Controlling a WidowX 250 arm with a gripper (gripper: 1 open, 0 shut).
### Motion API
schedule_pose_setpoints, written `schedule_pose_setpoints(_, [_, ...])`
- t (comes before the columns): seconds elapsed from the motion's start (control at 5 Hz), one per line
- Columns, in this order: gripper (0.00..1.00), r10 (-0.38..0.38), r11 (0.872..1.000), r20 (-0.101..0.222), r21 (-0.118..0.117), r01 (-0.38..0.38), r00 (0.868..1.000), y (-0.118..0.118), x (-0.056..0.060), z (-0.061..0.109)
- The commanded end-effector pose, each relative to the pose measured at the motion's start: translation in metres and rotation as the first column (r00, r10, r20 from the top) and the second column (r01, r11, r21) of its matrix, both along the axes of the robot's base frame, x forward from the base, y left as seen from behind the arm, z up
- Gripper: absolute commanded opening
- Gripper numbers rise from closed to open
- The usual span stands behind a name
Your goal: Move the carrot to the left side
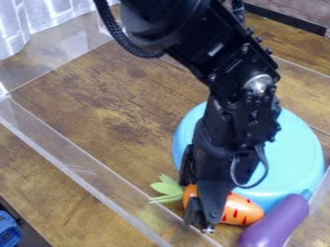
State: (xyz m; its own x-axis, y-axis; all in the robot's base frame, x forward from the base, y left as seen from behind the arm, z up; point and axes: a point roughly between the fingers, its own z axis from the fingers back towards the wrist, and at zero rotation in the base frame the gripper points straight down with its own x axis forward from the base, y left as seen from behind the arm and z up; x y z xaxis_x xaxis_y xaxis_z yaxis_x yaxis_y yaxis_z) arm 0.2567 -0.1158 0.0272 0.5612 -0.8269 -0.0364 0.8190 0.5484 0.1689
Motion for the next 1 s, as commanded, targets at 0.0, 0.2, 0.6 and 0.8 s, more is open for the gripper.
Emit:
schedule_pose_setpoints(0.0, [0.0, 0.016, 1.0, -0.004, -0.002, -0.016, 1.0, 0.003, -0.005, -0.005])
schedule_pose_setpoints(0.2, [0.0, 0.022, 1.0, -0.007, -0.002, -0.022, 1.0, 0.004, -0.006, -0.007])
schedule_pose_setpoints(0.6, [0.0, 0.032, 0.999, -0.012, -0.001, -0.032, 0.999, 0.005, -0.008, -0.013])
schedule_pose_setpoints(0.8, [0.0, 0.036, 0.999, -0.014, 0.0, -0.036, 0.999, 0.006, -0.009, -0.015])
